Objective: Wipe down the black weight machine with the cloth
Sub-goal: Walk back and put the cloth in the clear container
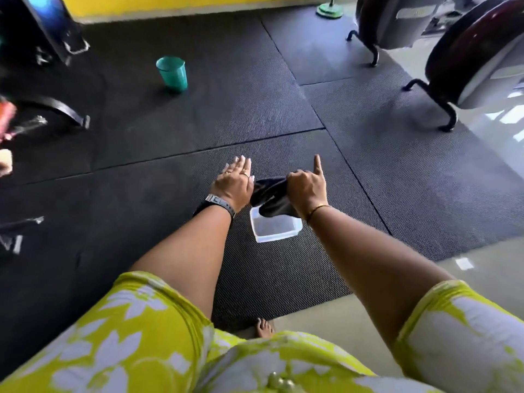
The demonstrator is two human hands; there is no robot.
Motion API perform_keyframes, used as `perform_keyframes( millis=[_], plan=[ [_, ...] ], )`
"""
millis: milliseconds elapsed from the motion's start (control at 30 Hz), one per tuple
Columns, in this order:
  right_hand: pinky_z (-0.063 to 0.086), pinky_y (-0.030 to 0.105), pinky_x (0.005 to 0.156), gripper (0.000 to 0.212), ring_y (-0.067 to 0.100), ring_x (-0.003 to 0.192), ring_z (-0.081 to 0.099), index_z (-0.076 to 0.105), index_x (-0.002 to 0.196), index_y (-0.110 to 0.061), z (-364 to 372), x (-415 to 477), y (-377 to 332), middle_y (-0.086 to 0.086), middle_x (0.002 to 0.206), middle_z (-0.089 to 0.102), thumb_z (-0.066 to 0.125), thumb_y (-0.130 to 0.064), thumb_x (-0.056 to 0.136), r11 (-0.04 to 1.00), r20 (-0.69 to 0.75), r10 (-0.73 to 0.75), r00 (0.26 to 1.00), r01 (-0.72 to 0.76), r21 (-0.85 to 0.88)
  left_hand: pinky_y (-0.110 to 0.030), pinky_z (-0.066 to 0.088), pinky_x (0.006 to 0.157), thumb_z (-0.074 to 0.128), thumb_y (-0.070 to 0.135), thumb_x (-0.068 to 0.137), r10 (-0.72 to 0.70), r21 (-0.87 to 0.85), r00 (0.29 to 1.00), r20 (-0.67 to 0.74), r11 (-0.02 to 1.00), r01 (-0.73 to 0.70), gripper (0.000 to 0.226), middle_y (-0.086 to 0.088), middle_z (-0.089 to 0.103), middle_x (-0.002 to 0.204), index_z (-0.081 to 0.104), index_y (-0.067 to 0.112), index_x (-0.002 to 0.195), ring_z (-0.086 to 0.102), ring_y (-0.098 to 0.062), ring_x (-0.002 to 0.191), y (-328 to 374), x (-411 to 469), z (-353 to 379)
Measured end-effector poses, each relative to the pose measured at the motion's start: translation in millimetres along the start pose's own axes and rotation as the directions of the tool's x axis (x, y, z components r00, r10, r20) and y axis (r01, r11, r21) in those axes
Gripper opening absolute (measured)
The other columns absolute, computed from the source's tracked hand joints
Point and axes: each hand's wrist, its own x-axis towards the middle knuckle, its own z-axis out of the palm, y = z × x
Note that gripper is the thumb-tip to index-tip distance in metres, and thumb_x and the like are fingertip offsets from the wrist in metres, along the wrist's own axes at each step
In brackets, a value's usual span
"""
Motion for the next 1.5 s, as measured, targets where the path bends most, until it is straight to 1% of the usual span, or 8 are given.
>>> perform_keyframes(
  millis=[100, 167, 233, 300, 433, 567, 833, 1500],
  plan=[
    [-0.007, 0.046, 0.118, 0.028, 0.027, 0.099, 0.065, 0.068, 0.099, -0.01, -2.6, 29.6, 5.0, 0.009, 0.101, 0.069, 0.04, -0.009, 0.094, 0.999, -0.025, 0.05, 0.998, -0.05, -0.003, -0.03, 0.002, 0.119, 0.015, 0.028, 0.107, 0.038, 0.022, 0.999, 0.034, 0.999, -0.039, 0.053, -0.012, 0.008, 0.162, 0.008, 0.005, 0.154, 0.005, -0.021, 0.15, -5.0, 28.7, -9.0],
    [0.012, 0.042, 0.118, 0.027, 0.028, 0.103, 0.063, 0.068, 0.101, -0.01, -4.4, 48.8, 8.5, 0.009, 0.105, 0.068, 0.041, -0.008, 0.094, 0.994, -0.01, 0.112, 0.994, -0.111, 0.013, -0.031, 0.002, 0.119, 0.011, 0.032, 0.105, 0.09, 0.028, 0.996, 0.027, 0.995, -0.091, 0.056, -0.011, 0.009, 0.162, 0.008, 0.005, 0.154, 0.005, -0.021, 0.15, -5.9, 52.0, -15.8],
    [0.038, 0.036, 0.101, 0.026, 0.028, 0.108, 0.062, 0.067, 0.105, -0.011, -5.4, 65.5, 9.0, 0.008, 0.112, 0.067, 0.044, -0.01, 0.093, 0.984, 0.022, 0.175, 0.984, -0.176, 0.029, -0.031, 0.004, 0.119, 0.016, 0.029, 0.106, 0.151, 0.014, 0.988, 0.026, 0.988, -0.151, 0.054, -0.011, 0.009, 0.162, 0.009, 0.006, 0.154, 0.006, -0.021, 0.15, -9.1, 77.6, -20.8],
    [0.045, 0.034, 0.087, 0.026, 0.029, 0.106, 0.063, 0.067, 0.106, -0.012, -4.2, 81.6, 5.7, 0.008, 0.112, 0.067, 0.045, -0.01, 0.092, 0.973, 0.024, 0.226, 0.974, -0.227, 0.042, -0.033, 0.005, 0.12, 0.02, 0.027, 0.107, 0.218, 0.009, 0.975, 0.03, 0.976, -0.218, 0.053, -0.011, 0.01, 0.162, 0.01, 0.006, 0.154, 0.007, -0.021, 0.15, -17.7, 105.2, -22.5],
    [0.037, 0.032, 0.092, 0.023, 0.026, 0.102, 0.064, 0.067, 0.101, -0.014, 5.3, 110.1, -2.8, 0.006, 0.109, 0.068, 0.045, -0.012, 0.093, 0.924, 0.025, 0.379, 0.925, -0.379, 0.041, -0.04, 0.015, 0.12, 0.012, 0.036, 0.102, 0.276, -0.002, 0.961, -0.01, 0.961, -0.276, 0.059, -0.012, 0.012, 0.161, 0.014, 0.008, 0.154, 0.01, -0.026, 0.15, -41.5, 155.5, -28.9],
    [0.034, 0.033, 0.096, 0.025, 0.026, 0.102, 0.063, 0.066, 0.103, -0.012, 7.0, 137.1, -19.2, 0.008, 0.112, 0.067, 0.042, -0.012, 0.094, 0.804, 0.058, 0.591, 0.805, -0.593, 0.039, -0.037, 0.016, 0.118, 0.006, 0.04, 0.087, 0.4, -0.024, 0.916, -0.009, 0.916, -0.4, 0.076, -0.015, 0.019, 0.159, 0.022, 0.005, 0.152, 0.014, -0.027, 0.149, -78.5, 200.0, -39.5],
    [0.047, 0.034, 0.085, 0.027, 0.033, 0.106, 0.062, 0.066, 0.11, -0.01, 3.1, 182.5, -61.7, 0.011, 0.115, 0.065, 0.043, -0.013, 0.095, 0.572, 0.088, 0.806, 0.586, -0.808, 0.141, -0.033, 0.002, 0.119, 0.02, 0.033, 0.105, 0.597, 0.021, 0.799, 0.072, 0.8, -0.599, 0.055, -0.011, 0.014, 0.161, 0.017, 0.006, 0.154, 0.009, -0.023, 0.15, -123.2, 252.6, -38.2],
    [0.045, 0.036, 0.087, 0.026, 0.033, 0.108, 0.056, 0.062, 0.113, -0.003, 118.9, 236.9, -37.7, 0.015, 0.118, 0.058, 0.046, -0.014, 0.097, 0.412, 0.404, 0.737, 0.541, -0.834, 0.366, -0.03, -0.005, 0.119, 0.018, 0.028, 0.106, 0.613, -0.044, 0.749, 0.25, 0.78, -0.624, 0.054, -0.01, 0.008, 0.162, 0.009, 0.004, 0.154, 0.001, -0.02, 0.15, -106.3, 318.9, 83.1]
  ],
)
